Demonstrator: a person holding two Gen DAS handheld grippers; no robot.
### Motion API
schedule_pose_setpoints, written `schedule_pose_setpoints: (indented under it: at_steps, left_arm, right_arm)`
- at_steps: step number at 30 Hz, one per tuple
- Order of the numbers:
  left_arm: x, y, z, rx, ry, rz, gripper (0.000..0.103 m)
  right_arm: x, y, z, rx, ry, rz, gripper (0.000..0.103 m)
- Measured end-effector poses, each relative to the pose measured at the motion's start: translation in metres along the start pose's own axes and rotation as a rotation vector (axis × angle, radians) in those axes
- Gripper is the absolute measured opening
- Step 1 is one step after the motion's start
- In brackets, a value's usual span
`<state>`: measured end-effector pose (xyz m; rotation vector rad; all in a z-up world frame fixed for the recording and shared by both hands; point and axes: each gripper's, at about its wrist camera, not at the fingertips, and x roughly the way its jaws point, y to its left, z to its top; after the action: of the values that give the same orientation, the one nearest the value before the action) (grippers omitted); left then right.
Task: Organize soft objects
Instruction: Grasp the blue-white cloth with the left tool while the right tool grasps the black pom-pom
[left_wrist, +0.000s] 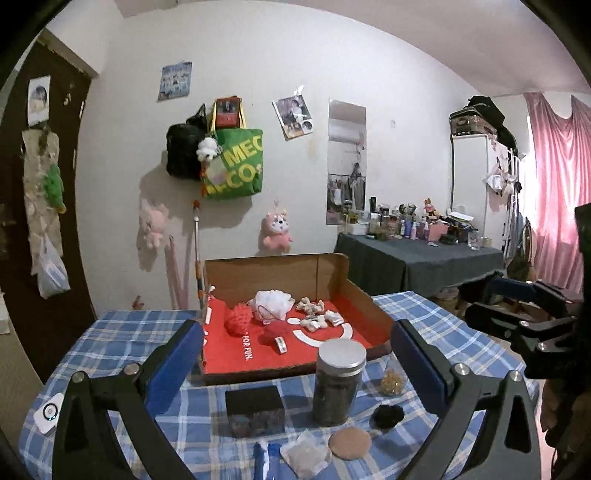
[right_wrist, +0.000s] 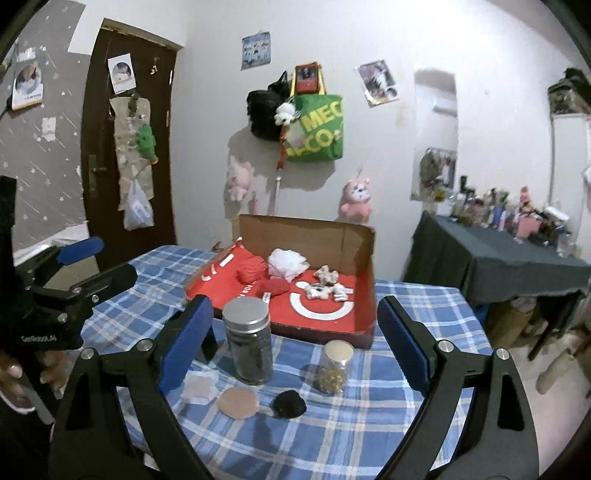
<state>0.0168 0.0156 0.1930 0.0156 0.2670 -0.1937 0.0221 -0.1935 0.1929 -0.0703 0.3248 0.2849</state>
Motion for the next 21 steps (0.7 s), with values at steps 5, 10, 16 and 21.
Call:
schedule_pose_setpoints:
  at_steps: [5,10,16,21]
  left_arm:
    - [-0.007,-0.004,-0.026,-0.01,-0.016,0.035,0.103]
    - [-0.012,-0.008,-0.053,-0.015,-0.029,0.059,0.103]
    - [-0.009,-0.011,-0.078,-0.021,-0.016,0.059,0.103]
    - [-0.003,-0.01,-0.099,-0.032,0.011,0.073,0.103]
  right_arm:
    - [-0.007,0.007,-0.028,0.015,-0.035,-0.079,0.092]
    - [-0.006,0.012,-0.056,0.027,-0.047,-0.127,0.092]
    - [-0.001,0.015,-0.09,0.031,-0.053,-0.173,0.092]
    - [0.009,0.019,-0.111,0.021,-0.02,-0.189,0.092]
